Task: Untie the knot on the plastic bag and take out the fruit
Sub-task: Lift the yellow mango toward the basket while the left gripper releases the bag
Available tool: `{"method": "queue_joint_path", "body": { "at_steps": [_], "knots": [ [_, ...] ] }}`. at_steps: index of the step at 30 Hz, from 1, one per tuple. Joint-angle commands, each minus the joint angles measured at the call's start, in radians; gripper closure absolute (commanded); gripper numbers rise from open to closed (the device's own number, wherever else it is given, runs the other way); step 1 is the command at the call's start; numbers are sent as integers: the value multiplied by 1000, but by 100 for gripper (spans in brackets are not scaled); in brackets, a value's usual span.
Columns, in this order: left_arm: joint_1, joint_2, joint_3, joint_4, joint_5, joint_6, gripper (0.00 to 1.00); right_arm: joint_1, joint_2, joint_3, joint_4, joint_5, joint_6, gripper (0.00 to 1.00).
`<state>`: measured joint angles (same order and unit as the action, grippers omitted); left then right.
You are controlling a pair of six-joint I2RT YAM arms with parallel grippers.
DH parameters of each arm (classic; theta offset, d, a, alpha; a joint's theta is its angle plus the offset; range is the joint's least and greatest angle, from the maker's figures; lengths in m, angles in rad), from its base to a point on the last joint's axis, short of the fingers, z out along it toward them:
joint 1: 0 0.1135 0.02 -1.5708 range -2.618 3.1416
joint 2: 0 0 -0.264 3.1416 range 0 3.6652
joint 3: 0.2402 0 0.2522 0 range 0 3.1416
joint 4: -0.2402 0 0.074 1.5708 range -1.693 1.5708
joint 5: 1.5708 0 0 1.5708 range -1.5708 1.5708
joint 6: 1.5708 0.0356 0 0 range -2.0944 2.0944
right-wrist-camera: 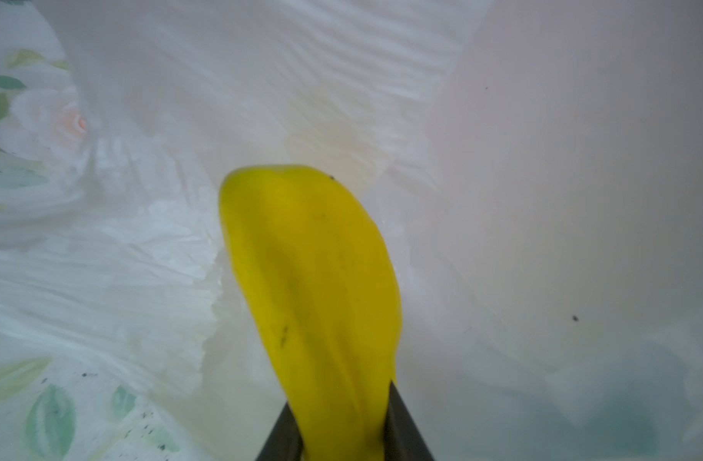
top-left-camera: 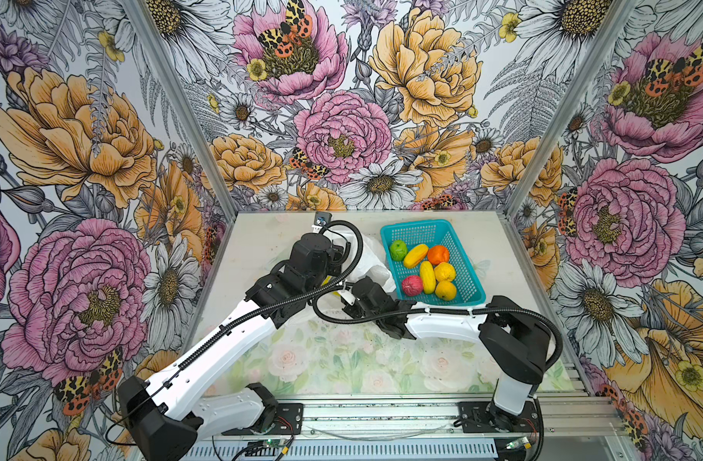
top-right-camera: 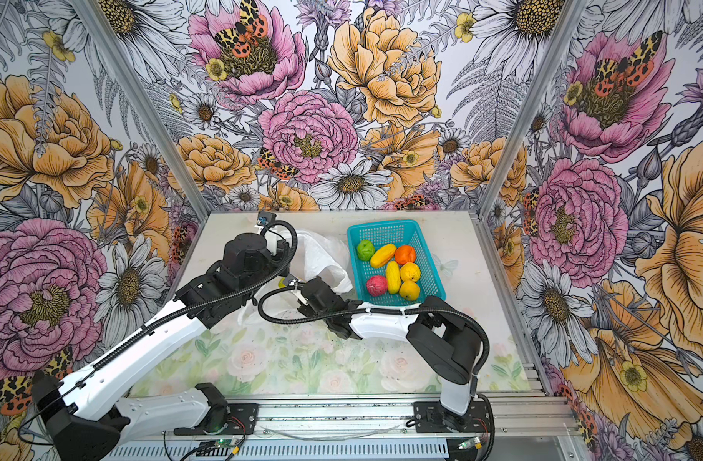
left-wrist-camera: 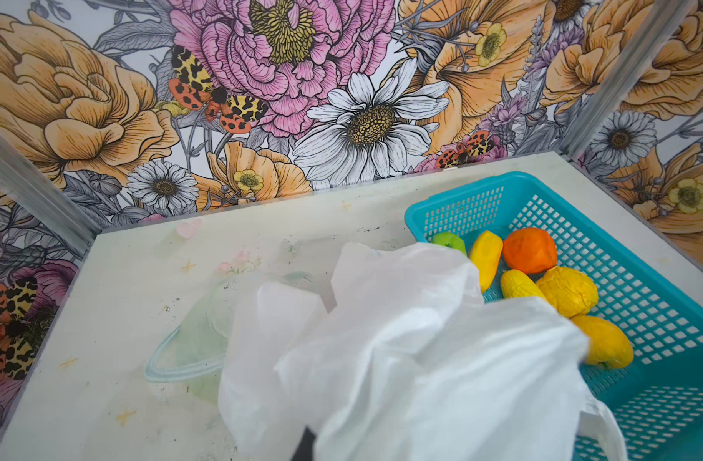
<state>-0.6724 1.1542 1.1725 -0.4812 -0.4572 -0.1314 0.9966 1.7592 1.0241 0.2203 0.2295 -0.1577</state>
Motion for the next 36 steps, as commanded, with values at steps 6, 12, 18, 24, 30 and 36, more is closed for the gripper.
{"method": "queue_joint_path", "body": {
  "at_steps": [6, 12, 18, 24, 30, 36],
  "knots": [
    [88, 13, 3, 15, -6, -72, 100, 35, -270, -213, 222, -183, 2, 82],
    [112, 37, 7, 16, -17, -87, 100, 28, -463, -349, 322, -248, 65, 82],
    [168, 42, -9, 33, -61, -135, 100, -50, -640, -478, 403, -225, 178, 85],
    [263, -35, -92, 94, -79, -205, 100, -185, -771, -589, 405, -14, 311, 85],
    [299, -55, -117, 112, -30, -223, 100, -341, -818, -640, 300, 116, 455, 88],
    [302, -15, -99, 120, 50, -217, 100, -417, -813, -690, 215, 184, 562, 88]
  ]
}}
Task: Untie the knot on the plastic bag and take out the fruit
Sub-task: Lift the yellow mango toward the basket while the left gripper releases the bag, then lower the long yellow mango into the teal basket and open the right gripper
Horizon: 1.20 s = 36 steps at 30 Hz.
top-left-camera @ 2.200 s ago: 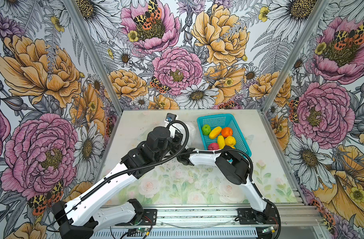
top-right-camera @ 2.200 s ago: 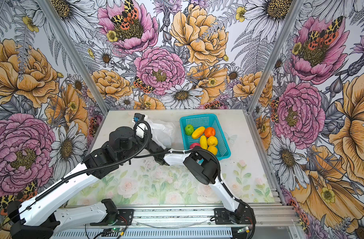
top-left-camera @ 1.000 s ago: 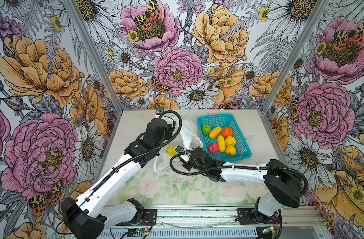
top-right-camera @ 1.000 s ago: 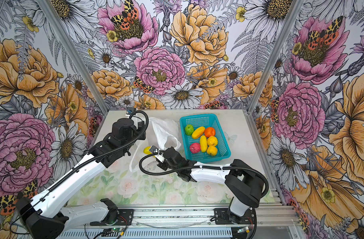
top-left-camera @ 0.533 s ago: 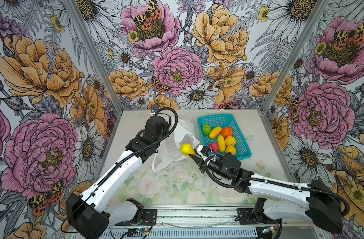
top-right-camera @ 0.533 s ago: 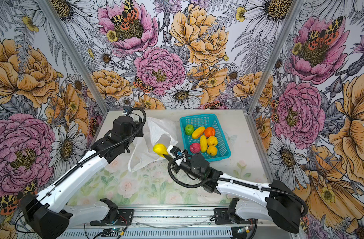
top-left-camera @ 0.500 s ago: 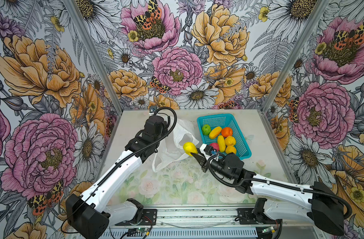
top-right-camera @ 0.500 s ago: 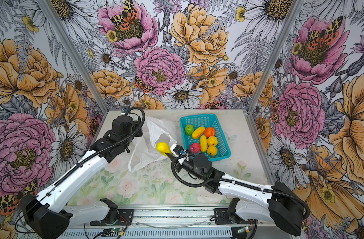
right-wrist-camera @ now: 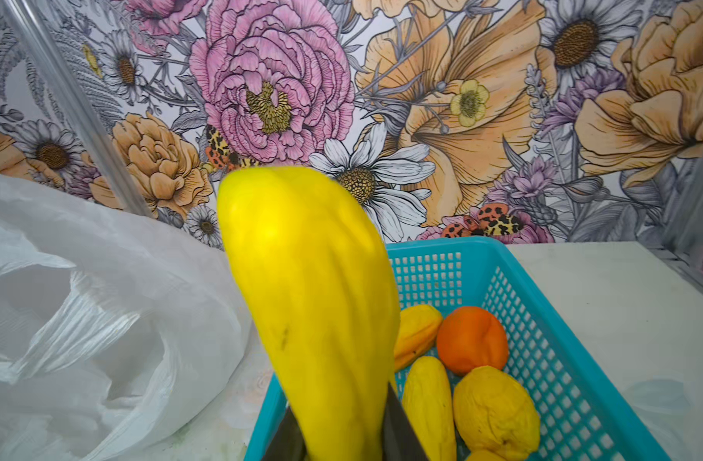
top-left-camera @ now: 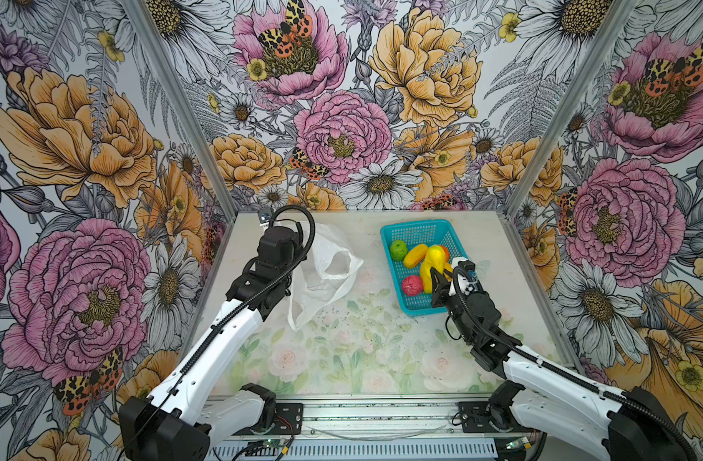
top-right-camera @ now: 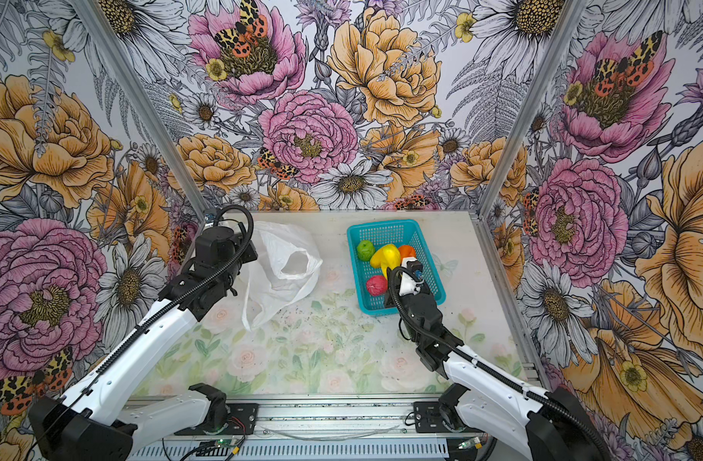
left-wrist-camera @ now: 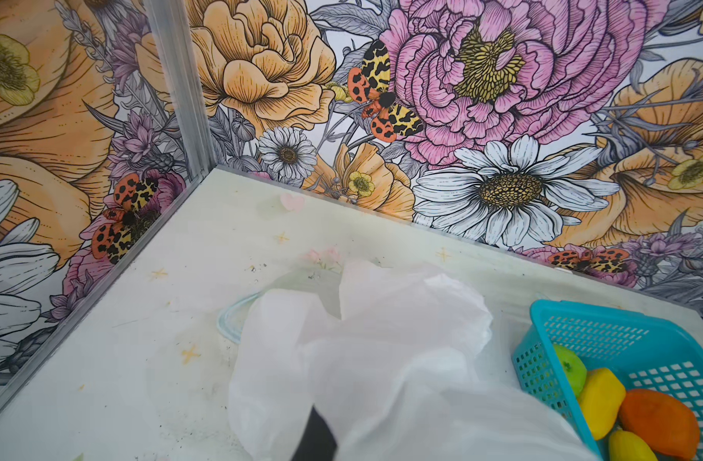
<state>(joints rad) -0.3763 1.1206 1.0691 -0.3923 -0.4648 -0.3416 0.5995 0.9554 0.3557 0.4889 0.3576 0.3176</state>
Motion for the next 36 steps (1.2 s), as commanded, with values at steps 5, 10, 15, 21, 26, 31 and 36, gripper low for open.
{"method": "queue_joint_path", "body": {
  "at_steps": [5, 10, 15, 21, 26, 31, 36],
  "knots": [
    [6, 67, 26, 38, 127, -6, 100, -44, 36, -21, -73, 15, 119, 85],
    [6, 106, 46, 39, 161, -7, 100, -65, 130, 10, -73, -36, 152, 86],
    [7, 127, 54, 37, 164, -4, 100, -69, 210, 39, -70, -69, 187, 88],
    [8, 144, 60, 36, 170, -1, 100, -72, 262, 38, -35, -81, 220, 83],
    [8, 142, 60, 36, 170, 0, 100, -74, 243, 28, -32, -80, 227, 60],
    [10, 140, 59, 37, 170, 0, 100, -75, 197, 4, -32, -60, 234, 48],
    [12, 148, 62, 36, 179, -1, 100, -76, 151, -15, -32, -46, 237, 46]
  ]
}}
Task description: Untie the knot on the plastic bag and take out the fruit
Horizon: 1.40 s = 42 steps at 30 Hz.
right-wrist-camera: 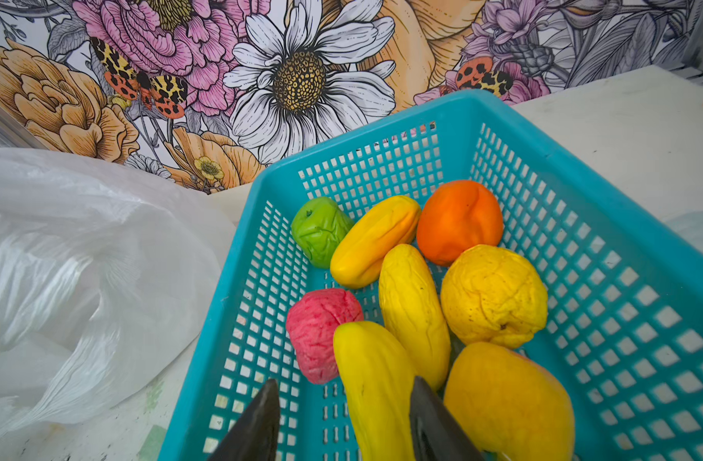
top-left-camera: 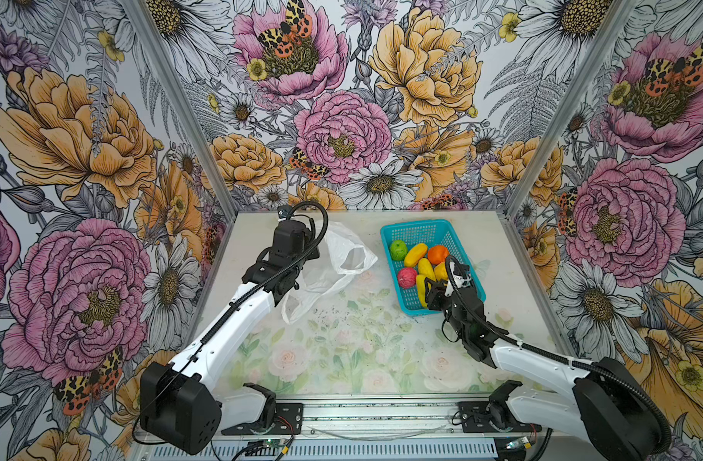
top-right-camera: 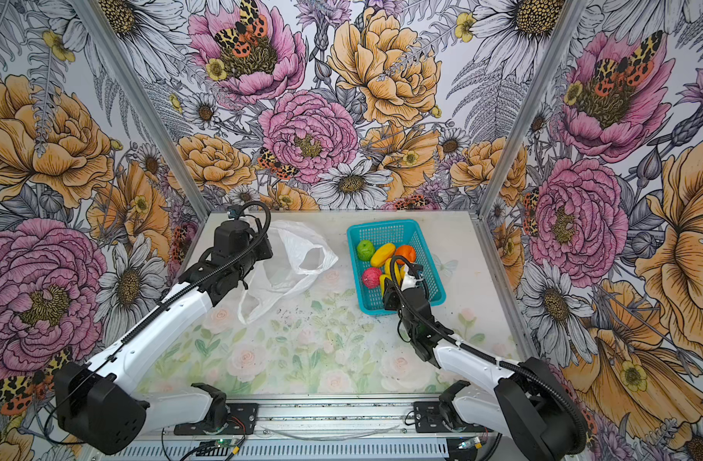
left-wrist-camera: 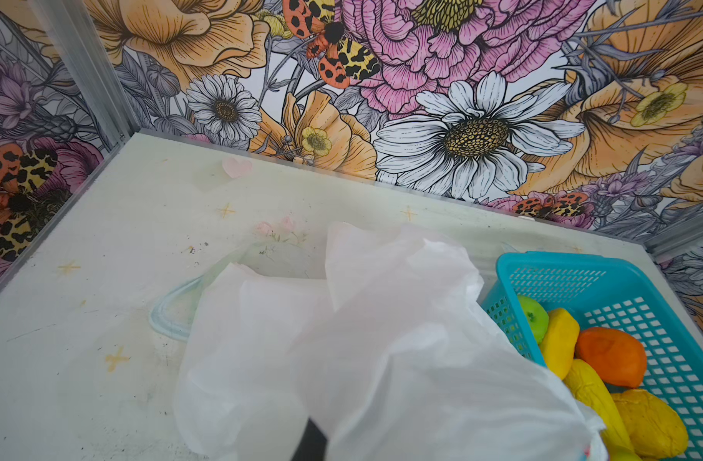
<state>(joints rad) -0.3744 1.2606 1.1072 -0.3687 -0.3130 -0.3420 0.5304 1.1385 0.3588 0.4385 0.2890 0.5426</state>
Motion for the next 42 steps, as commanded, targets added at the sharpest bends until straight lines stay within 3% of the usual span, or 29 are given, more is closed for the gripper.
{"method": "queue_joint_path", "body": {
  "at_steps": [1, 7, 13, 16, 24, 25, 26, 27, 28, 30, 37, 42],
  "knots": [
    [11, 12, 26, 13, 29, 0, 100, -7, -41, -22, 17, 21, 9, 45],
    [11, 69, 70, 23, 64, 2, 100, -7, -99, 3, -27, 12, -33, 41],
    [13, 204, 242, 12, 97, 0, 100, -8, -166, 61, -103, 19, -77, 34],
    [3, 241, 302, 23, 172, -24, 100, -9, -173, 84, -120, 30, -87, 32],
    [-21, 329, 363, 20, 144, -12, 100, -17, -178, 140, -161, 24, -104, 25],
    [-21, 333, 365, 9, 130, -12, 96, -19, -183, 144, -168, 23, -104, 24],
    [-21, 335, 366, -2, 118, -12, 85, -20, -188, 149, -175, 22, -104, 22],
    [-21, 333, 368, -15, 111, -13, 66, -21, -194, 155, -187, 18, -105, 20],
    [-22, 328, 370, -28, 111, -13, 39, -23, -201, 165, -201, 18, -105, 18],
    [-25, 312, 377, -61, 111, -17, 4, -23, -220, 186, -241, 20, -100, 15],
    [-36, 179, 342, -163, 174, -41, 1, -26, -361, 272, -412, 119, -24, 1],
    [-40, -10, 239, -174, 232, -62, 1, -40, -478, 328, -512, 277, 0, 0]
  ]
}}
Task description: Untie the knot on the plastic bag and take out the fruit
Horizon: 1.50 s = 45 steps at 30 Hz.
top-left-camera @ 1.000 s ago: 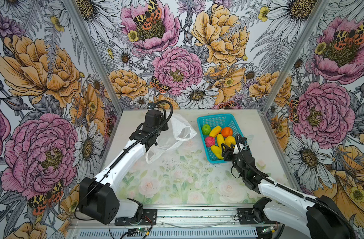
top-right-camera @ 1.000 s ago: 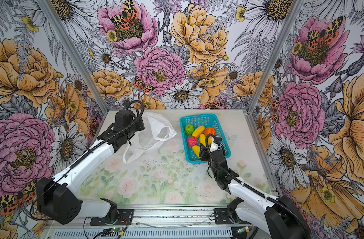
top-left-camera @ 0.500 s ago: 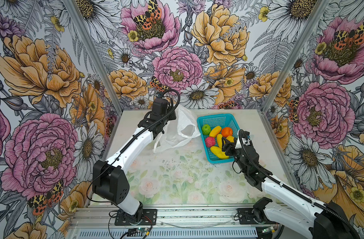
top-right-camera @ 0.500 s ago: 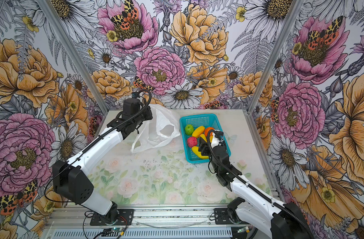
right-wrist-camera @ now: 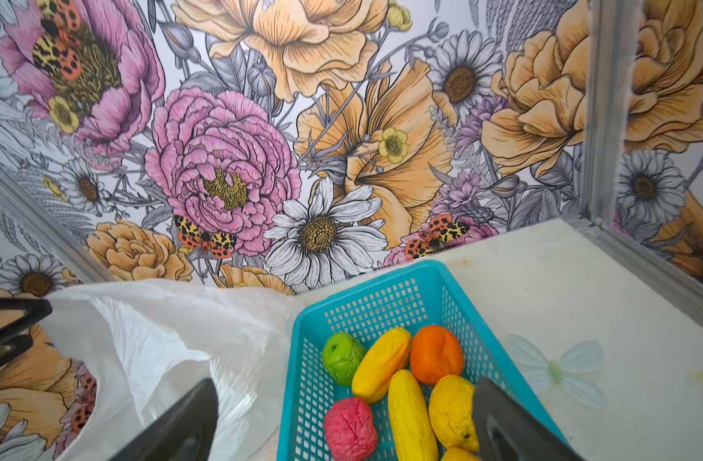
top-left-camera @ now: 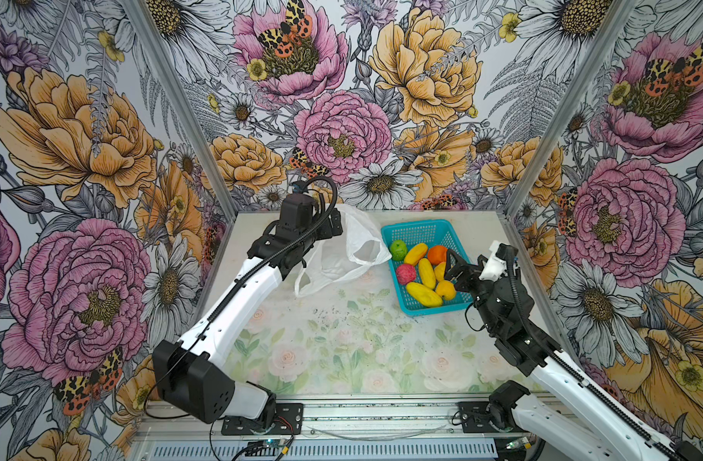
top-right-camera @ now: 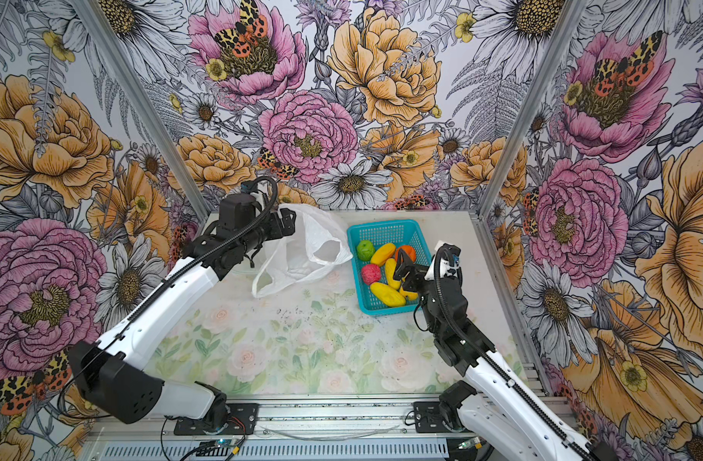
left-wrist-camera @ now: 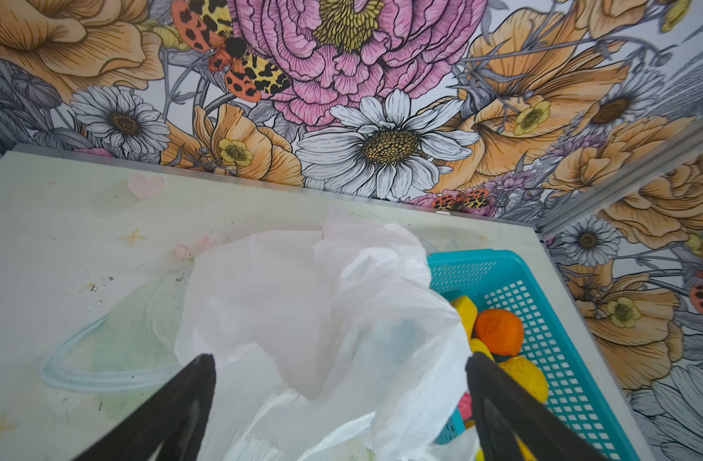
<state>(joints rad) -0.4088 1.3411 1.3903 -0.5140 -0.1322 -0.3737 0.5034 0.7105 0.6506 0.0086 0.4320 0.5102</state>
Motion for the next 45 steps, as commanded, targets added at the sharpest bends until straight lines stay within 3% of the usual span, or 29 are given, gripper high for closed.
{"method": "queue_joint_path", "body": {
  "at_steps": [1, 3, 7, 10, 12, 14, 16, 18, 20, 21, 24, 29, 32, 34, 41, 45],
  "knots": [
    [-4, -133, -66, -34, 50, -37, 1, -24, -66, 41, -94, 181, 36, 0],
    [2, -206, -111, -36, 34, -43, 1, -55, -89, 48, -127, 272, 57, 1],
    [35, -323, -196, -35, -37, -38, 1, -173, -108, 9, -109, 293, 105, 1],
    [109, -373, -274, -15, -208, -55, 1, -286, -80, -27, -76, 287, 106, 0],
    [199, -385, -387, 93, -268, -60, 1, -375, -19, -54, -33, 239, 58, 0],
    [301, -366, -522, 257, -242, -45, 1, -455, 54, -71, -22, 185, 9, 0],
    [414, -304, -632, 391, -215, -13, 1, -521, 139, -106, 13, 211, -58, 0],
    [524, -237, -674, 386, -233, -49, 1, -551, 188, -150, 53, 253, -35, 1],
    [641, -191, -671, 353, -144, -90, 1, -561, 219, -216, 169, 236, -57, 0],
    [660, -179, -700, 405, -153, -71, 1, -562, 238, -247, 228, 244, -66, 0],
    [652, -129, -816, 632, -230, -9, 1, -574, 325, -267, 318, 249, -98, 1],
    [613, -8, -798, 736, -166, 36, 1, -580, 539, -278, 515, 209, -143, 1],
    [556, 24, -832, 884, -167, 93, 1, -601, 629, -257, 588, 77, -159, 0],
    [507, 49, -821, 895, -249, 137, 1, -603, 685, -273, 708, 3, -191, 1],
    [260, 210, -750, 978, -350, 442, 1, -578, 704, -261, 731, -127, -280, 0],
    [251, 197, -788, 1044, -353, 456, 1, -525, 759, -272, 823, -181, -368, 1]
  ]
}}
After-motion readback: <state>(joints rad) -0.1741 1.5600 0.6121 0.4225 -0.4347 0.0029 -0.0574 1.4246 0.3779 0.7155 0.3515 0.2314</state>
